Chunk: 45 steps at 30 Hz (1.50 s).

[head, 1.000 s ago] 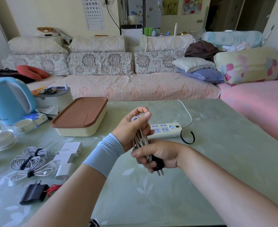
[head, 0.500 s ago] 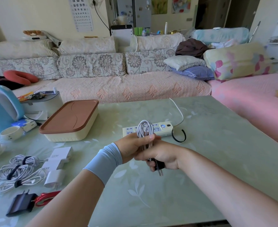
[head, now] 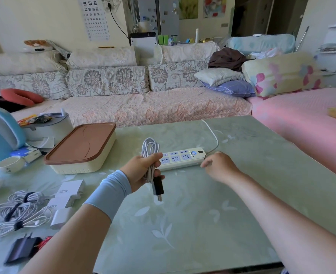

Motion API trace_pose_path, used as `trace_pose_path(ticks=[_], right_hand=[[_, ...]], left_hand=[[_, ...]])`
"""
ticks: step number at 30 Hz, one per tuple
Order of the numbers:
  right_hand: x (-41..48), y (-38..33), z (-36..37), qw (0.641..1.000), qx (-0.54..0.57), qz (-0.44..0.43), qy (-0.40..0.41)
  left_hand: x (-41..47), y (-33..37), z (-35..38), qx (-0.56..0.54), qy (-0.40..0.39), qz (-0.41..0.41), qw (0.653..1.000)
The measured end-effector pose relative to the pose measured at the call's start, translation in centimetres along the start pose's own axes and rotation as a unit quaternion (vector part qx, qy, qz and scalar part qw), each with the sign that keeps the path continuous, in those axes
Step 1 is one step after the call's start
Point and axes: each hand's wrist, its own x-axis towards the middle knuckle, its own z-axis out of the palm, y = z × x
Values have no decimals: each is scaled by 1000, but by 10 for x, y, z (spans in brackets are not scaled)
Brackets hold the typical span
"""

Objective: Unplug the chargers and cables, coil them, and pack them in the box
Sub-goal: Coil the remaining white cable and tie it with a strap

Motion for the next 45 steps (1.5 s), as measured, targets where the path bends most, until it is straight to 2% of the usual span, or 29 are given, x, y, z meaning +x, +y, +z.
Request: trace_pose_path(ticks=[4, 7, 11, 14, 16, 19, 21, 23, 26, 29, 31, 33, 36, 37, 40, 42, 45], right_hand=[[0, -1, 7, 987, -129, 26, -94], [-2, -6, 9, 987, -136, 13, -85], [1, -18, 8, 997, 21, -46, 52], [-10, -47, 2, 971, 126, -150, 138], [-21, -68, 2, 962, 178, -167, 120], [-40, -94, 5, 947, 288, -140, 26], [-49, -102, 7, 945, 289, -150, 4], [-52, -104, 12, 947, 276, -160, 43], [-49, -107, 18, 959, 236, -126, 89], [-46, -108, 17, 980, 159, -101, 70], [-45, -107, 15, 978, 164, -113, 63], [-44, -108, 16, 975, 172, -118, 81], [-41, -108, 15, 973, 173, -108, 109], [-40, -106, 14, 971, 180, -109, 112], [-40, -104, 13, 969, 187, -117, 109], [-41, -103, 14, 969, 183, -123, 112], [-43, -104, 14, 968, 194, -127, 97]], left_hand=[[0, -2, 5, 59, 10, -10, 998], [1, -3, 6, 70, 12, -12, 997], [1, -1, 3, 91, 7, -8, 996], [-1, -3, 4, 117, -17, -12, 993], [-3, -5, 8, 144, -37, -7, 989], [-3, -7, 11, 181, -59, 10, 982], [-3, -7, 13, 212, -53, 24, 975], [-3, -6, 13, 240, -39, 28, 970], [-6, -7, 16, 291, -36, 29, 955], [-8, -7, 19, 358, -21, 44, 933], [-5, -8, 17, 387, -6, 64, 920], [-3, -7, 16, 380, 19, 67, 923], [-3, -5, 16, 314, 40, 50, 947], [-3, -6, 16, 323, 50, 56, 943], [0, -11, 15, 430, 87, 90, 894], [2, -16, 16, 453, 47, 95, 885], [-1, -16, 21, 389, -14, 88, 917]])
